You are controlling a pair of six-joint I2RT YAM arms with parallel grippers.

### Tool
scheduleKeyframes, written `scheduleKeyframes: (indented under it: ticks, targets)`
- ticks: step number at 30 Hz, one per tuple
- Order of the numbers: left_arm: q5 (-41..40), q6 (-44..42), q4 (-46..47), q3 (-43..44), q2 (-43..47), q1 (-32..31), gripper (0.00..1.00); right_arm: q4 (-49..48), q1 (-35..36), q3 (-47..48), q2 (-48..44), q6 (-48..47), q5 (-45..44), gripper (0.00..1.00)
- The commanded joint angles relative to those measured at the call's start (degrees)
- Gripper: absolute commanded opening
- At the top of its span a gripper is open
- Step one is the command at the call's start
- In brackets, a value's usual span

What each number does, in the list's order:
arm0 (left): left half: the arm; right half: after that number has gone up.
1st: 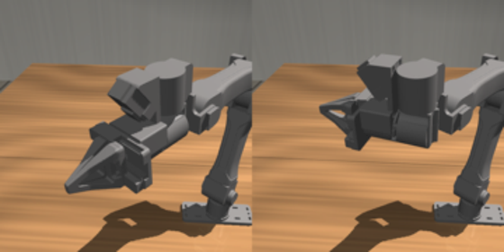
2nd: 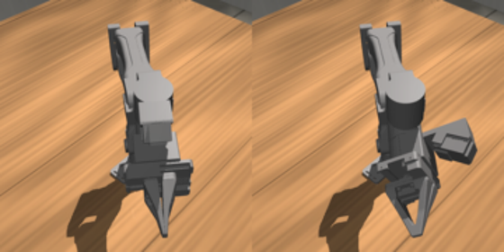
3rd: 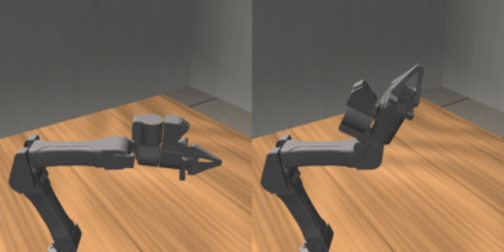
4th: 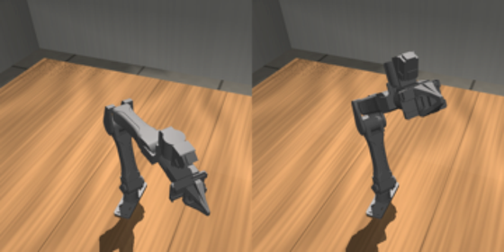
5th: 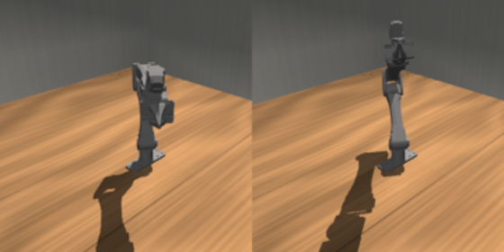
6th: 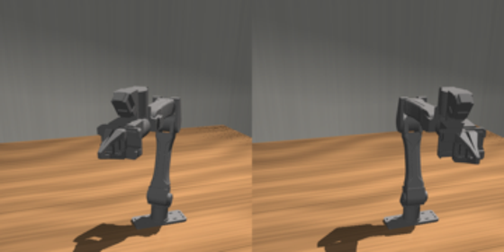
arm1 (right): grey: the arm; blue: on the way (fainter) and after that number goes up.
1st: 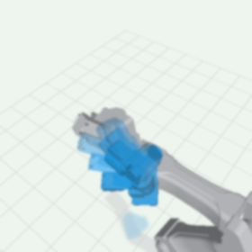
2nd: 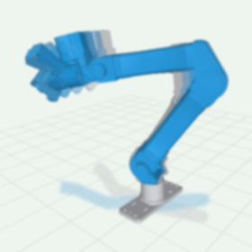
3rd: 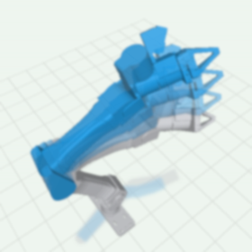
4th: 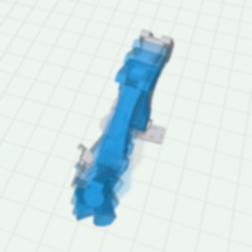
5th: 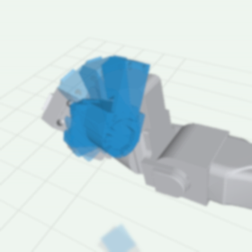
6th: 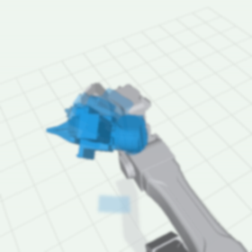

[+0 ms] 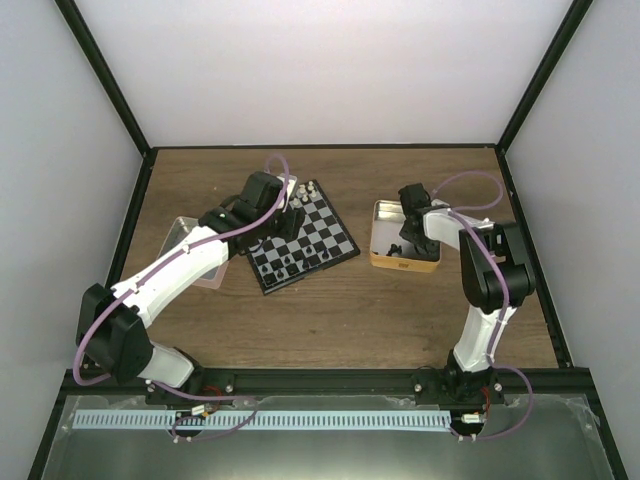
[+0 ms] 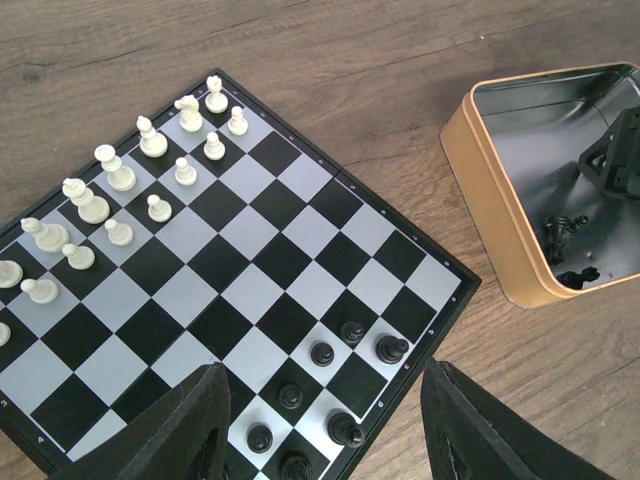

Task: Set up the chess pieces on the board
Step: Pick up the chess piece from the storage box.

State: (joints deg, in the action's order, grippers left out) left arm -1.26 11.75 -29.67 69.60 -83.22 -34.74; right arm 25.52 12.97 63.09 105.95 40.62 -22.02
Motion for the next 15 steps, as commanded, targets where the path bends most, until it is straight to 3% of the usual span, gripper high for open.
scheduleKeyframes:
  ticks: [1, 6, 11, 15]
  targets:
    - [0.2, -0.3, 0.7, -0.5, -0.4, 0.3, 0.55, -0.2, -0.8, 1.7, 1.0, 0.6, -1.3, 0.40]
    - [0.3, -0.2, 0.8, -0.6, -0.2, 0.3, 0.55, 0.3, -0.8, 1.4, 0.1, 0.4, -1.2, 0.22]
    - [0.9, 0.3, 1.1, -0.7, -0.1, 0.3, 0.55, -2.1, -0.8, 0.0, -4.0, -3.3, 2.0, 0.20]
    - [1.8, 1.3, 1.7, -0.5, 0.2, 0.4, 0.55, -9.9, -0.8, -3.9, -12.6, -8.7, 11.1, 0.19]
